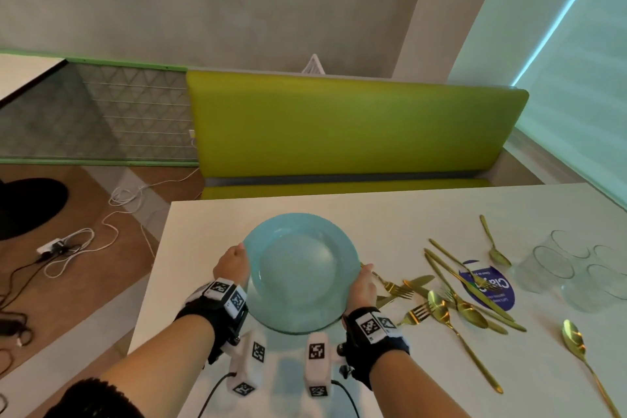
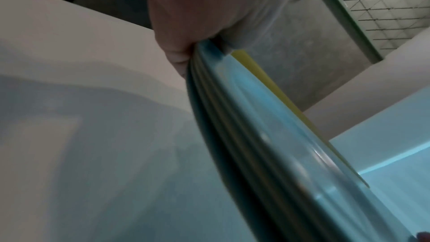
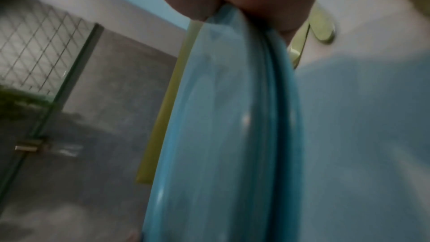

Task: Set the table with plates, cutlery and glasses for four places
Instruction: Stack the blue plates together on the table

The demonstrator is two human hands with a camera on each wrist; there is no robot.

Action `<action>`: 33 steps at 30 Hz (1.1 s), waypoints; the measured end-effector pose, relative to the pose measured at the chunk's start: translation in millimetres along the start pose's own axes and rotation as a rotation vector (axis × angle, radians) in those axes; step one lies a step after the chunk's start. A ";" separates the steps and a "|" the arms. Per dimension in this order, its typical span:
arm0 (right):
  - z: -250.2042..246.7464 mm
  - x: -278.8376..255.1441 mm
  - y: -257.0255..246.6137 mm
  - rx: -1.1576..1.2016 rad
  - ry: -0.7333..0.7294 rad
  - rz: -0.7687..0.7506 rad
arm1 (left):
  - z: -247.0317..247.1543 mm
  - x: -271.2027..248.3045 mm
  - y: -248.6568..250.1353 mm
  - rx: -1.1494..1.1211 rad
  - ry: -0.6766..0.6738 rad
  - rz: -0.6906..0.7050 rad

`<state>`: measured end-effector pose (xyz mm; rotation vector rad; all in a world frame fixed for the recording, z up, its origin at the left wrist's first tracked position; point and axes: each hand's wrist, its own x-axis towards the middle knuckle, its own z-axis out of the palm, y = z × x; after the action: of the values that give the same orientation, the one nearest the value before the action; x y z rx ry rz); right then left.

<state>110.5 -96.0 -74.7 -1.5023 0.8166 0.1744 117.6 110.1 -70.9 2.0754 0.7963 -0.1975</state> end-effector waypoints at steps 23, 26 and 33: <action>85.9 8.3 36.8 -0.603 -0.296 -0.090 | -46.9 46.8 -74.4 0.012 -0.022 -0.253; 95.7 15.8 32.5 -0.584 -0.294 -0.103 | -53.2 53.7 -69.9 0.017 -0.037 -0.254; 121.5 24.5 21.6 -0.446 -0.318 -0.067 | -68.9 70.6 -62.2 -0.008 -0.003 -0.241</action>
<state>160.7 8.9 -122.7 -1.8547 0.4872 0.5597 124.8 222.5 -101.2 1.9676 1.0435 -0.3287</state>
